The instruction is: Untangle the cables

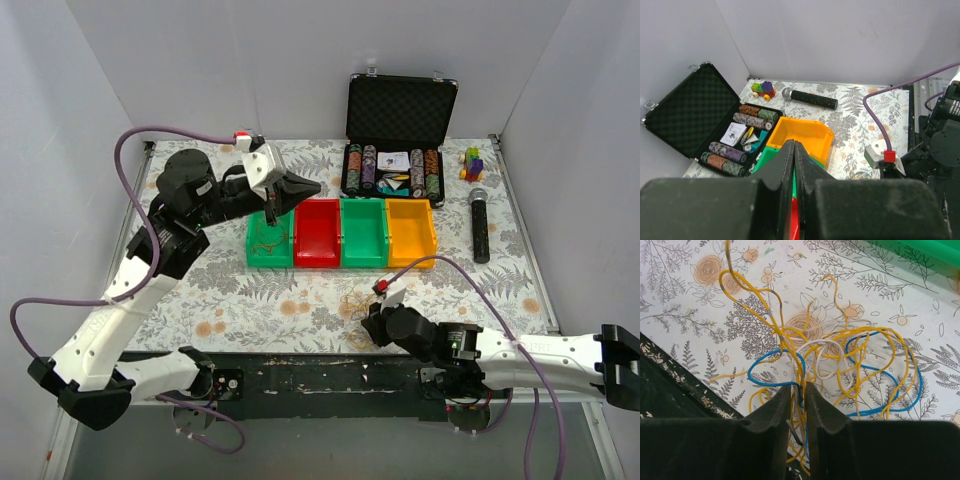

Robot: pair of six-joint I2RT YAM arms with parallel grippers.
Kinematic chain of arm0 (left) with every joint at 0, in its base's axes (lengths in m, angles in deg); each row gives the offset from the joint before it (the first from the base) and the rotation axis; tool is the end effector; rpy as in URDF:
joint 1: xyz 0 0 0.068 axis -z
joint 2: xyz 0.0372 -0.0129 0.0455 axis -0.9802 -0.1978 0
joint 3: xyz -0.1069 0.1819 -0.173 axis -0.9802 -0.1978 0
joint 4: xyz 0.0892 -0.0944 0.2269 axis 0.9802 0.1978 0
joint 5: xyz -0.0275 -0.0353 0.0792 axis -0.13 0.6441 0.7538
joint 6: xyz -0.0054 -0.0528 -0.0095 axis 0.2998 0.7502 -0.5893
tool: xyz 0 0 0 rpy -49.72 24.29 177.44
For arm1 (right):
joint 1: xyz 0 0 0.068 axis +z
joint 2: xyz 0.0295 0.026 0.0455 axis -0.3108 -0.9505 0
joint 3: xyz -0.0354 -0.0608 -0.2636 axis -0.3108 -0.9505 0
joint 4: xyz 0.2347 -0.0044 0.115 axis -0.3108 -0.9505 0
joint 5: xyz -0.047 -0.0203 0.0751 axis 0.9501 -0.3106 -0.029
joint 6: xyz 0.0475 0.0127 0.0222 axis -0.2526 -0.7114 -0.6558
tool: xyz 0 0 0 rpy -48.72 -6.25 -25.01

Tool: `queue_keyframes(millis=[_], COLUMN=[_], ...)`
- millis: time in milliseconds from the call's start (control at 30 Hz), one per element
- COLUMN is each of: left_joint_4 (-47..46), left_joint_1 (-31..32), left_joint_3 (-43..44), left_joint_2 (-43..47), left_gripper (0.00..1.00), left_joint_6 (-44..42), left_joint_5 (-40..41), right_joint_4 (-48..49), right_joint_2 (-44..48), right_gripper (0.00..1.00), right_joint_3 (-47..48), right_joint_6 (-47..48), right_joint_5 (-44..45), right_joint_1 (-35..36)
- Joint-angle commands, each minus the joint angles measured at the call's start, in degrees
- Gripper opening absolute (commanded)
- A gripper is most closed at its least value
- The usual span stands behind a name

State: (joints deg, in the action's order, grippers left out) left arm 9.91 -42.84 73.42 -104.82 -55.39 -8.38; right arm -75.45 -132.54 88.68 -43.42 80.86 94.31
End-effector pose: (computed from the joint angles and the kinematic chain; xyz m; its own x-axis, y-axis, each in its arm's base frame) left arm 0.1662 -0.1447 0.4865 -0.4023 -0.1402 -0.9047 0.8517 0.3052 -0.4260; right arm 0.0580 0.1572 0.1764 -0.4927 -0.0705 -0.8673 -0.5350 0.8106 0.2381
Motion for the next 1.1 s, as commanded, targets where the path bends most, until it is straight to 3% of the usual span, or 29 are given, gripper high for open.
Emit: queue_keyframes(millis=[0, 67, 200, 367, 567, 733, 1067], left_joint_4=[-0.09, 0.00, 0.53, 1.41, -3.77, -7.28, -13.97], left_joint_1=[-0.15, 0.02, 0.02, 0.38, 2.83, 5.21, 8.55], left_joint_3=[-3.34, -7.55, -18.70, -28.48, -32.18, -32.36, -29.72], left_joint_2=[0.77, 1.38, 2.18, -0.71, -7.21, -14.16, -24.97], left_gripper=[0.00, 0.01, 0.43, 0.69, 0.83, 0.85, 0.85], left_joint_6=[1.11, 1.63, 1.56, 0.76, -1.52, -4.07, -0.83], left_joint_5=[-1.75, -2.89, -6.84, -12.37, -16.34, -20.29, -17.93], right_joint_4=[-0.83, -0.83, -0.39, -0.74, -1.09, -1.53, -0.74], right_joint_2=[1.98, 2.77, 3.13, 2.08, 3.21, 4.27, 5.50], right_gripper=[0.32, 0.33, 0.31, 0.29, 0.27, 0.27, 0.25], right_joint_3=[3.36, 4.15, 5.03, 4.86, 3.81, 3.37, 3.54], right_joint_6=[1.02, 1.63, 2.34, 1.82, 0.76, 0.76, 1.99], right_joint_5=[-1.27, -1.80, -1.97, -1.80, -1.10, -0.66, -1.80], right_joint_1=[0.26, 0.26, 0.26, 0.26, 0.26, 0.26, 0.26])
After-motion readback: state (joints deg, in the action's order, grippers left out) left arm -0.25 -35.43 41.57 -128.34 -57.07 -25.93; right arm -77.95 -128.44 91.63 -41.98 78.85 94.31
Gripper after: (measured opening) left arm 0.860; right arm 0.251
